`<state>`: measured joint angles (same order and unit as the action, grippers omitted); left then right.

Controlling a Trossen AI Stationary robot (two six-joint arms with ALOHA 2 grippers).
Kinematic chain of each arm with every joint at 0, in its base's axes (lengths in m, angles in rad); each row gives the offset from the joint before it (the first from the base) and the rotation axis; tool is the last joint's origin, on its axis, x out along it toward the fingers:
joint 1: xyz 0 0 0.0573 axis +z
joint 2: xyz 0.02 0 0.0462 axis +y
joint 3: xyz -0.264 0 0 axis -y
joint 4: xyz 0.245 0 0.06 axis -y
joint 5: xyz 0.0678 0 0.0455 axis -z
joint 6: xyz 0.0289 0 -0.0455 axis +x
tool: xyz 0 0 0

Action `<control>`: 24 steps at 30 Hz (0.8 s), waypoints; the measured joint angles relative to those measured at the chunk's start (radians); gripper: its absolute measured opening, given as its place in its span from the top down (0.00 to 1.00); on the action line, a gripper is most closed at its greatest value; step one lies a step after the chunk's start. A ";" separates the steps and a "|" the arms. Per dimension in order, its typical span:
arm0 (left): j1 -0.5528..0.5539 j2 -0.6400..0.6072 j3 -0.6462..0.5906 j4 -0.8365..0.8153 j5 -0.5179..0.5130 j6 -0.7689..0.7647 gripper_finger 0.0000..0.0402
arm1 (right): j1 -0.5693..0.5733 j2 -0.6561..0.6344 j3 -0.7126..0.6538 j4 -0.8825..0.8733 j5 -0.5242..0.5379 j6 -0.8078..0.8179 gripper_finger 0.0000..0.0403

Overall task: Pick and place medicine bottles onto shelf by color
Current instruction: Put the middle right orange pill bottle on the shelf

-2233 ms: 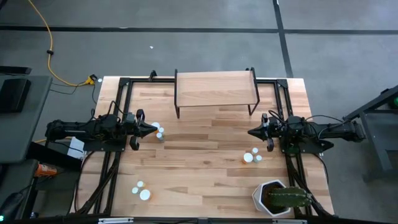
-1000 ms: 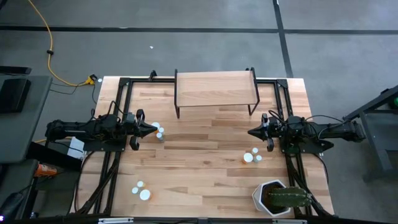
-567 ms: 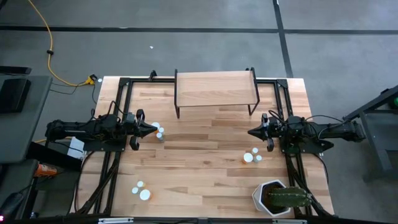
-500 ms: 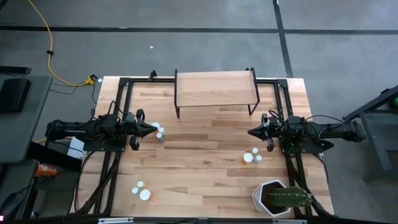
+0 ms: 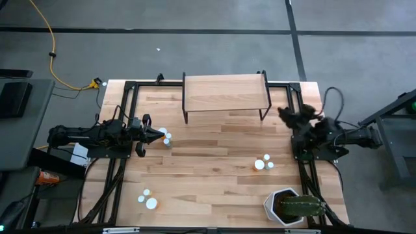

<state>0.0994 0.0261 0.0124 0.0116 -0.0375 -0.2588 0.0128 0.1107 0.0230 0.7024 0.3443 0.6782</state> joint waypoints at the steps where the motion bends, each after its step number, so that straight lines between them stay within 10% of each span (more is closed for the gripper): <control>1: 0.000 0.000 0.000 0.000 0.000 0.000 0.99 | 0.000 0.011 0.021 0.012 0.001 -0.013 1.00; 9: 0.000 0.000 0.000 0.000 0.000 0.000 0.99 | 0.000 0.193 0.396 -0.472 -0.050 0.008 0.90; 15: 0.000 0.000 0.000 0.000 0.000 0.000 0.99 | 0.001 0.375 0.722 -1.087 -0.166 0.131 0.61; 24: 0.000 0.000 0.000 0.000 0.000 0.000 0.99 | 0.001 0.656 1.040 -1.373 -0.492 0.083 0.20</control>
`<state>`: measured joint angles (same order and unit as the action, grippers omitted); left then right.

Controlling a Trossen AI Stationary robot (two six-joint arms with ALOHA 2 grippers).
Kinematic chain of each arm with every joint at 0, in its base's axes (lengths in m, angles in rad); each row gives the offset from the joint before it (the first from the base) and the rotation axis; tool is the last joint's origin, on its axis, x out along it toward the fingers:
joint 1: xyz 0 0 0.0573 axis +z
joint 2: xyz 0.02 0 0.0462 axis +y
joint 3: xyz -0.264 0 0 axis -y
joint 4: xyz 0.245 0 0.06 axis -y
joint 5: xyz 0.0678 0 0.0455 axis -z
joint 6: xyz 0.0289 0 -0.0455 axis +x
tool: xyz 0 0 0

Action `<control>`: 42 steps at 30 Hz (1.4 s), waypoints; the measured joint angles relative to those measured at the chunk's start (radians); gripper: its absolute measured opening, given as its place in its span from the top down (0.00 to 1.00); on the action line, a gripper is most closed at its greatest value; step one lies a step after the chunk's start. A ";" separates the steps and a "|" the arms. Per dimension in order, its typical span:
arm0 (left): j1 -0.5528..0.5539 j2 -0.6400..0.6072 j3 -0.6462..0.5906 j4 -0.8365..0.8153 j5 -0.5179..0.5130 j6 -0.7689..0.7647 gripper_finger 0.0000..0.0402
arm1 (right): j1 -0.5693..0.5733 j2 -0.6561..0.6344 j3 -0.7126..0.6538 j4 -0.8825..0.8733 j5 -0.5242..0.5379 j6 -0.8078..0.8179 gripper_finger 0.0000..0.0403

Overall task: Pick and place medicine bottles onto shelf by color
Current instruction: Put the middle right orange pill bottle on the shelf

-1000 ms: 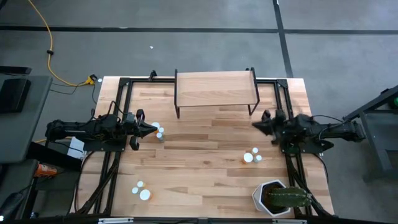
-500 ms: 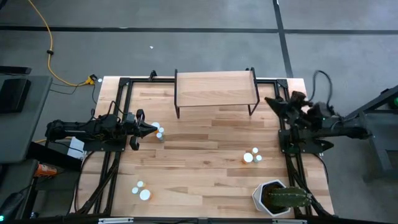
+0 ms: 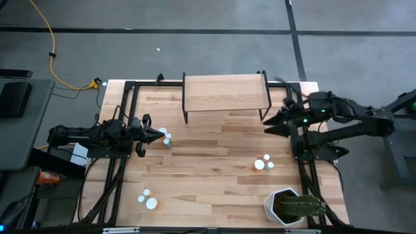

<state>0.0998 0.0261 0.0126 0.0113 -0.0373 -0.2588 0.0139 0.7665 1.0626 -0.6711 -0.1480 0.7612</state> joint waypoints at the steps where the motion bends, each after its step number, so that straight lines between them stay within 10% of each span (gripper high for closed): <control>1: 0.000 0.000 0.000 0.000 0.000 0.000 0.99 | 0.000 0.029 0.031 -0.050 -0.014 -0.011 0.19; 12: 0.000 0.000 0.000 0.000 0.000 0.000 0.99 | 0.148 0.296 0.129 -0.467 -0.015 -0.088 0.17; 24: 0.000 0.000 0.000 0.000 0.000 0.000 0.99 | 0.426 0.494 -0.031 -0.383 0.192 -0.141 0.18; 42: 0.000 0.000 0.000 0.000 0.000 0.000 0.99 | 0.452 0.732 -0.110 -0.236 0.249 -0.172 0.18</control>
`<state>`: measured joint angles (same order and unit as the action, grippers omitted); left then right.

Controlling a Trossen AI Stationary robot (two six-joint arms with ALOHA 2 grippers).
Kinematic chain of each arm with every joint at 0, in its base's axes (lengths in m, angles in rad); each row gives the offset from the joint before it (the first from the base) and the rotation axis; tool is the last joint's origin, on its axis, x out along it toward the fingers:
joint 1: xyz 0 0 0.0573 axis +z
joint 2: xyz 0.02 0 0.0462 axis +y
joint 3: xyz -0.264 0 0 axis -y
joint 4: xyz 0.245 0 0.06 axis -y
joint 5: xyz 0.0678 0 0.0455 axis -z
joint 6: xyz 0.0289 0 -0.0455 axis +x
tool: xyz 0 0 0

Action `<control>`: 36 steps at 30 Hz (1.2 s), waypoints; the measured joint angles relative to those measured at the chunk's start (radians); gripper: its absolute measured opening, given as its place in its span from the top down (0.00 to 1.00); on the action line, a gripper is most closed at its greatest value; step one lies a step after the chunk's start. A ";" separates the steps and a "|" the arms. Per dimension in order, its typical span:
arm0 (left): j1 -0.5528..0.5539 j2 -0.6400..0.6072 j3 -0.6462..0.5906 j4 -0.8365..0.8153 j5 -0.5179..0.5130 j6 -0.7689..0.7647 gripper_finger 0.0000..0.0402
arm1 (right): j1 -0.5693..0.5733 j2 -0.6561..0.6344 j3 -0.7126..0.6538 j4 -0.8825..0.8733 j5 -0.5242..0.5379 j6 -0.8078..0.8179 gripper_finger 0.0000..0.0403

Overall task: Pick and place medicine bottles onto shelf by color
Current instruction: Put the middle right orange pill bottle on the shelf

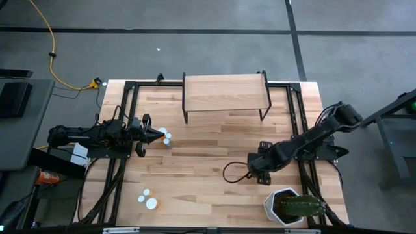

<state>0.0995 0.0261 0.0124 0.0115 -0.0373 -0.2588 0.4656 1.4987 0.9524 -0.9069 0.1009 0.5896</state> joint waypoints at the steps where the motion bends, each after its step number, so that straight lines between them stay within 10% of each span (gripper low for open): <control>1: 0.000 0.000 0.000 0.000 0.000 0.000 0.99 | 0.000 0.007 0.000 0.000 0.000 0.000 0.18; 36: 0.000 0.000 0.000 0.000 0.000 0.000 0.99 | -0.001 0.028 0.065 -0.002 0.002 -0.030 0.49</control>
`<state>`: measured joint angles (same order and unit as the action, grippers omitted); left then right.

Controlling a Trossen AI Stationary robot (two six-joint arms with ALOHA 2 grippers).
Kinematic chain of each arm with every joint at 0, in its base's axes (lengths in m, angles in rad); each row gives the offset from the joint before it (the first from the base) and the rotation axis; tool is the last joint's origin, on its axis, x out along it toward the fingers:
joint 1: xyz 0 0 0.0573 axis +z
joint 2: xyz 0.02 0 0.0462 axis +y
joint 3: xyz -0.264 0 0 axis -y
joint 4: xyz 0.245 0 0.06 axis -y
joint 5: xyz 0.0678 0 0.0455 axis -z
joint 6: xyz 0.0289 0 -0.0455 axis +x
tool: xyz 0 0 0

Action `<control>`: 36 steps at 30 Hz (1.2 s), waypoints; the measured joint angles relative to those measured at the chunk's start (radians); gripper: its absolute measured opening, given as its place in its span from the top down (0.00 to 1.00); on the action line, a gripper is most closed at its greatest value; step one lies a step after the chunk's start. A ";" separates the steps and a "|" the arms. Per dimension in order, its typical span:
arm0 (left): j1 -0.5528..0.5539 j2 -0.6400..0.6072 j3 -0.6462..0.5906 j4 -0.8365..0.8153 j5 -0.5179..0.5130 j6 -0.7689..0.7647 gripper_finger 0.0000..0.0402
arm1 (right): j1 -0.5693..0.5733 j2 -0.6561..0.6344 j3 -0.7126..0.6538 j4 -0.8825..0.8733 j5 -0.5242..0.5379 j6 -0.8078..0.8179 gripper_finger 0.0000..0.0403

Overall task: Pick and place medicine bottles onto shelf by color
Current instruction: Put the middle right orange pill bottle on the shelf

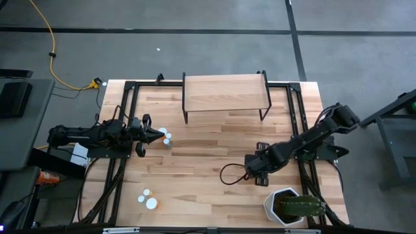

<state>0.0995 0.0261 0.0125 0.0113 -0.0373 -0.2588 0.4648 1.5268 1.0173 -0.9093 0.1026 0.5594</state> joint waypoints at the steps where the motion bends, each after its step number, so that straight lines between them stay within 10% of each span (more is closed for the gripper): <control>1: 0.000 0.000 0.000 0.000 0.000 0.000 0.99 | 0.000 -0.009 0.021 -0.008 0.000 -0.016 0.49; 16: 0.000 0.000 0.000 0.000 0.000 0.000 0.99 | -0.409 -0.088 0.590 -0.329 0.201 -0.269 0.49; 28: 0.000 0.000 0.000 0.000 0.000 0.000 0.99 | -0.991 -0.057 0.645 -0.387 0.173 -0.269 0.48; 36: 0.000 0.000 0.000 0.000 0.000 0.000 0.99 | -1.125 0.135 0.790 -0.519 0.177 -0.304 0.48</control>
<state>0.0994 0.0261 0.0126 0.0114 -0.0376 -0.2588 -0.6605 1.6615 1.8074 -1.4288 0.2797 0.2551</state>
